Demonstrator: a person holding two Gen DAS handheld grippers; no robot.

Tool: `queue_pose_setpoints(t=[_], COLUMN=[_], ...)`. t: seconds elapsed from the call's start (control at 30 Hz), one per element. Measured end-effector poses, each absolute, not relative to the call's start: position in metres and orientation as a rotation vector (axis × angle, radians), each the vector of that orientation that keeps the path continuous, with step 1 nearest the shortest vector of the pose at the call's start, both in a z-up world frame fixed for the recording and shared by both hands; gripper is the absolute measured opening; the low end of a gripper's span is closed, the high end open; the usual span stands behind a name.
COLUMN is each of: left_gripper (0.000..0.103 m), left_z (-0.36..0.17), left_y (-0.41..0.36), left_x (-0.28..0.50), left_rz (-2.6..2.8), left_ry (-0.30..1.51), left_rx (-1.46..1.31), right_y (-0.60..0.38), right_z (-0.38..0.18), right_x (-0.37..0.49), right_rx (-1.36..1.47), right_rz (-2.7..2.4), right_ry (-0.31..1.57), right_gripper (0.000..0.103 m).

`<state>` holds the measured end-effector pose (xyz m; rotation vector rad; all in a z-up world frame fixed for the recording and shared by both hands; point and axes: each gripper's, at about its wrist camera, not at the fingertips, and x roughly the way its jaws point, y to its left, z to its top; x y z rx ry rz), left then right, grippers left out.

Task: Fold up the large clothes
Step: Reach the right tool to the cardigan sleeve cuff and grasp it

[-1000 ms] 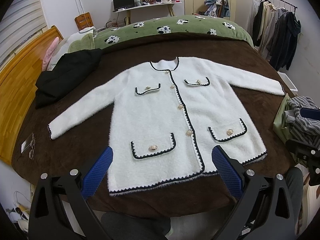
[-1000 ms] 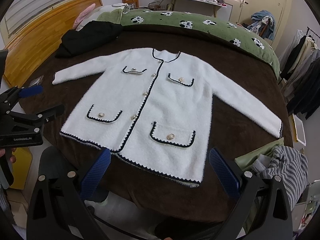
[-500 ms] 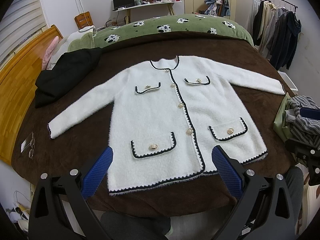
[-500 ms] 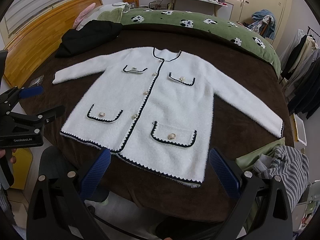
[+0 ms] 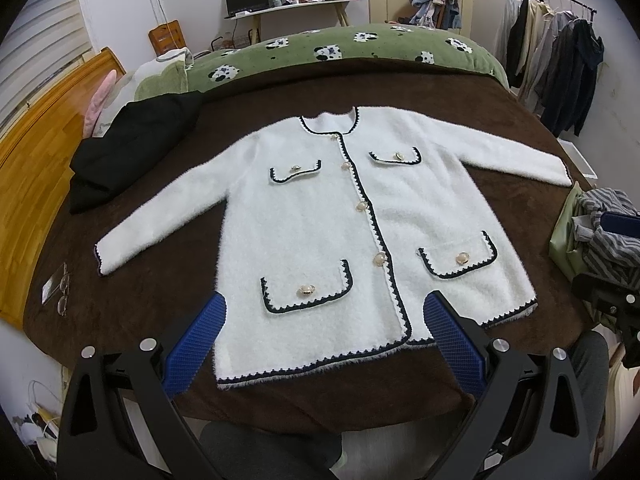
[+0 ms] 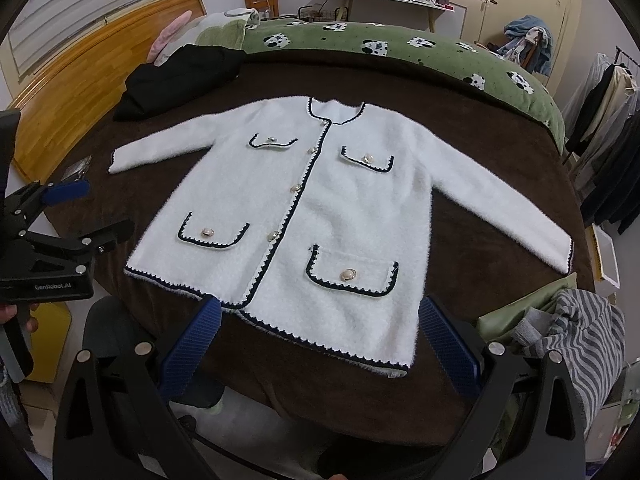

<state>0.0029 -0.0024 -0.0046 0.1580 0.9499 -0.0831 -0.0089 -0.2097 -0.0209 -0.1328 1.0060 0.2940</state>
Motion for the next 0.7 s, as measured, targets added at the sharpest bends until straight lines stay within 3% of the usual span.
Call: queue_pose_setpoints(t=[0.4, 0.7], left_gripper=[0.097, 0.097], left_z=[-0.025, -0.051], left_y=[-0.024, -0.085], left_x=[0.030, 0.088], left_rz=[-0.109, -0.212], left_ry=[0.985, 0.967], left_rx=[0.160, 0.236], right_y=[-0.240, -0.306], right_z=[-0.019, -0.036], right_x=[0.013, 0.050], right_rx=[-0.042, 0.084], right_rz=[0.275, 0.142], right_ry=[0.978, 0.946], right_gripper=[0.097, 0.097])
